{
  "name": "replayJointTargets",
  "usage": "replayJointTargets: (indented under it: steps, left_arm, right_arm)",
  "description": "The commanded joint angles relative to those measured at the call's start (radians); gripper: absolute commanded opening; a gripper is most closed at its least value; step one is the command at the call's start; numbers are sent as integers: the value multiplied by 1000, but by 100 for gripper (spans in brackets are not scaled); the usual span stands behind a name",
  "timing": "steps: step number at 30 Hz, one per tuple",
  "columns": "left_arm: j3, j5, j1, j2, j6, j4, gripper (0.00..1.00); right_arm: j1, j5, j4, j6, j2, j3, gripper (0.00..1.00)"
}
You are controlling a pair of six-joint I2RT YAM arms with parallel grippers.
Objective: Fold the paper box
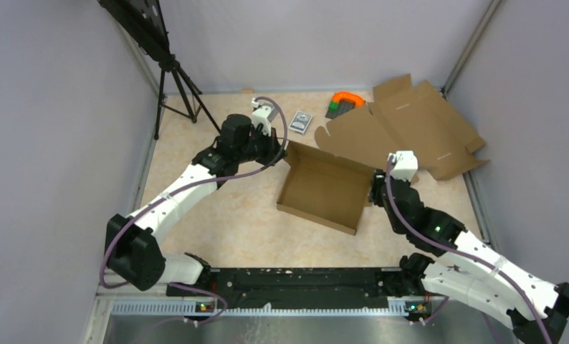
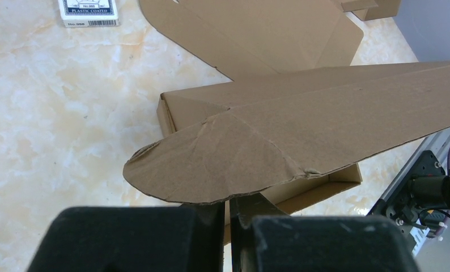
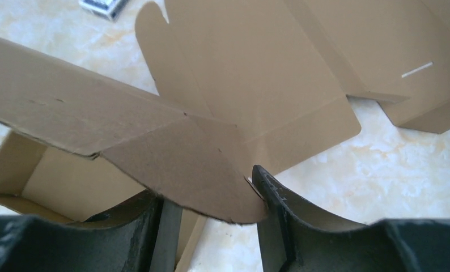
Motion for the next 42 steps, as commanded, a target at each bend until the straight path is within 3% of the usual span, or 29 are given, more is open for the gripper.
replayJointTargets:
  steps: [1,7,18,26,34,38,42]
  left_arm:
    - [31,21,-3,-9,-13,23,0]
    - [27,37,-3,-21,-22,23,0]
    - [21,71,-10,-23,-51,30,0]
    - [32,78,-13,-7,-57,45,0]
    - [-3,83,-19,-22,-75,68,1]
    - [-27,71,-27,-36,-82,68,1]
    - [-91,56,-31,-63,-103,106,1]
  right_arm:
    - [9,23,48,36,41,-27,43]
    - [7,0,78,109,5,-30,19]
    - [-24,-8,-102,401,180,189,5]
    - [-101,-117,-86,390,187,226,0]
    - [-102,-174,-19,487,122,60,0]
    - [-101,-190,-62,519,121,35,0]
    - [-101,-250,-87,557,91,-29,7]
